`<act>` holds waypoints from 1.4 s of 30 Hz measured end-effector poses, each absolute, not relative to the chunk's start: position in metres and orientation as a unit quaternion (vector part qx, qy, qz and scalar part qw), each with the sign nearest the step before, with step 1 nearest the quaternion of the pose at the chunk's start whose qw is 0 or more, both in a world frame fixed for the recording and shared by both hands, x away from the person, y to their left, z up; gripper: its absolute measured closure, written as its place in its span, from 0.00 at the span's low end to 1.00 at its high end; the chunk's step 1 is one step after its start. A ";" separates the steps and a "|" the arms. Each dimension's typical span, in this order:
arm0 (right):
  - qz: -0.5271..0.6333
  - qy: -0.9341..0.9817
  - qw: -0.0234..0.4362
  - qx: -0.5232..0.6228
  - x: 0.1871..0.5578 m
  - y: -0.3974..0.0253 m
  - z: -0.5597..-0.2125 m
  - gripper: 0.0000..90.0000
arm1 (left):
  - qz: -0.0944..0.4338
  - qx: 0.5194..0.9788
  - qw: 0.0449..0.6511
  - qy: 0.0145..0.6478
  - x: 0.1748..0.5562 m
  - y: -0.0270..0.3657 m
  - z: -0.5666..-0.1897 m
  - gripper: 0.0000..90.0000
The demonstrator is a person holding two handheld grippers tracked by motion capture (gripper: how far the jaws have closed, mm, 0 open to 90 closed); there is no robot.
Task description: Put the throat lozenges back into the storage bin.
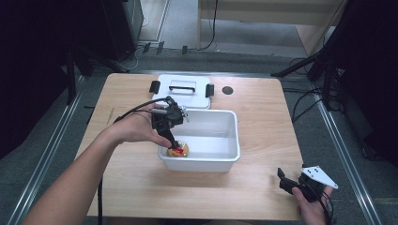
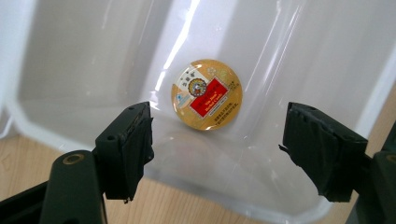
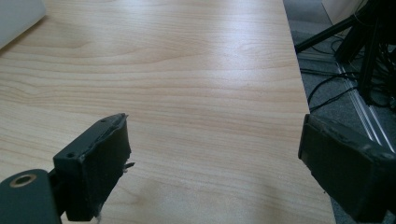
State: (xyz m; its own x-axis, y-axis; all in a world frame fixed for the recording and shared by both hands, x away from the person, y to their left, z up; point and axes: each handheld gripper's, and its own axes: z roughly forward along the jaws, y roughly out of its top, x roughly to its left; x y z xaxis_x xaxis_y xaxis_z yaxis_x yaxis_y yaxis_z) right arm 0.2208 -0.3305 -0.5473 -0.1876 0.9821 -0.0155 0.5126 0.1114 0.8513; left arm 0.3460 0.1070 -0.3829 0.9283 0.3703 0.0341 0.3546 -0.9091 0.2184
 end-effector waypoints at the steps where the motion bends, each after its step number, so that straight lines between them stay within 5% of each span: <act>1: 0.371 0.675 0.316 0.553 0.221 -0.330 -0.547 0.10 | 0.038 0.974 0.113 0.193 0.345 0.110 -0.380 0.28; 19: 0.370 0.675 0.315 0.556 0.221 -0.330 -0.547 0.10 | 0.057 0.967 0.114 0.221 0.337 0.164 -0.364 0.29; 42: 0.367 0.675 0.315 0.557 0.222 -0.329 -0.547 0.10 | 0.053 0.944 0.136 0.297 0.310 0.233 -0.419 0.29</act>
